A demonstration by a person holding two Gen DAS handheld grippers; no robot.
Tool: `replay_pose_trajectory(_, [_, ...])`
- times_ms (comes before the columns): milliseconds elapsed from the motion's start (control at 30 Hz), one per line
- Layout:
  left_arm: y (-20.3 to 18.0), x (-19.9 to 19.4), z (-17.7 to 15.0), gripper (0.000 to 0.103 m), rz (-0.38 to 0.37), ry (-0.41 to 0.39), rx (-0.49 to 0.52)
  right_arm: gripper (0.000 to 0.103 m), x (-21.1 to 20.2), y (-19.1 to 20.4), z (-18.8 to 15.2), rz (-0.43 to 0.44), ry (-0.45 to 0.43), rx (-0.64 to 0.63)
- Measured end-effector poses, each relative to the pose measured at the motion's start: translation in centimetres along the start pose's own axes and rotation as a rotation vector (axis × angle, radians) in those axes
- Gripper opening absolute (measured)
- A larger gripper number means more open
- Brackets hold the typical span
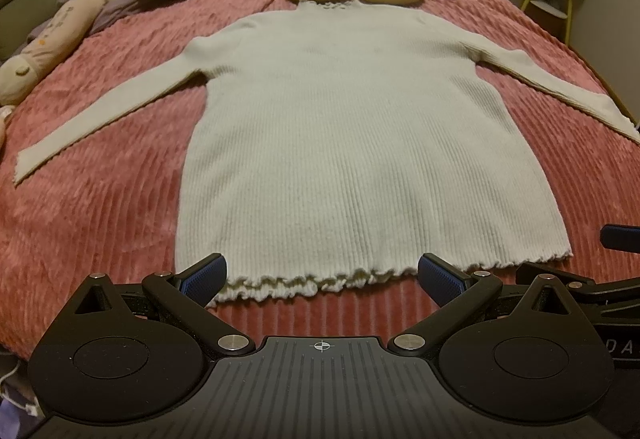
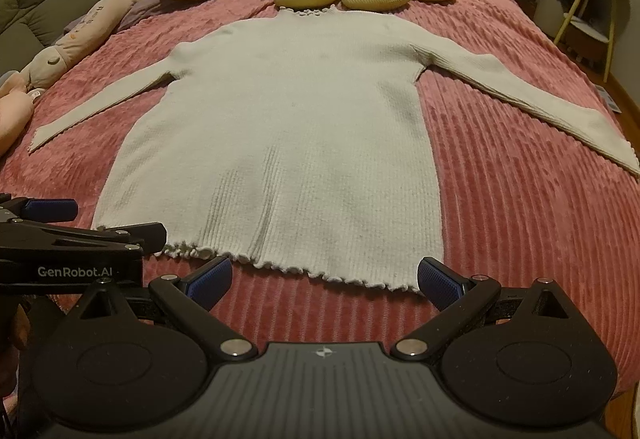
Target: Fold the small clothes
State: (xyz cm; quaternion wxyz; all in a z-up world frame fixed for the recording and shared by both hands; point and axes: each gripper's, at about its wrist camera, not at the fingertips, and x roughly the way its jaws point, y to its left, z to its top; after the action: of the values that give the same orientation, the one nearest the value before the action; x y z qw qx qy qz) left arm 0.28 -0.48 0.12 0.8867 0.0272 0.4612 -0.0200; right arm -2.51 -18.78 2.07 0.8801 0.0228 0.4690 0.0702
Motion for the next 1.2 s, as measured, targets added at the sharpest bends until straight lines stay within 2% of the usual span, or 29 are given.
replay_pose_trajectory(1200, [0.49,0.45,0.09,0.103,0.0,0.018,-0.027,0.099,0.27,-0.3,-0.29,-0.013,0.006,0.008])
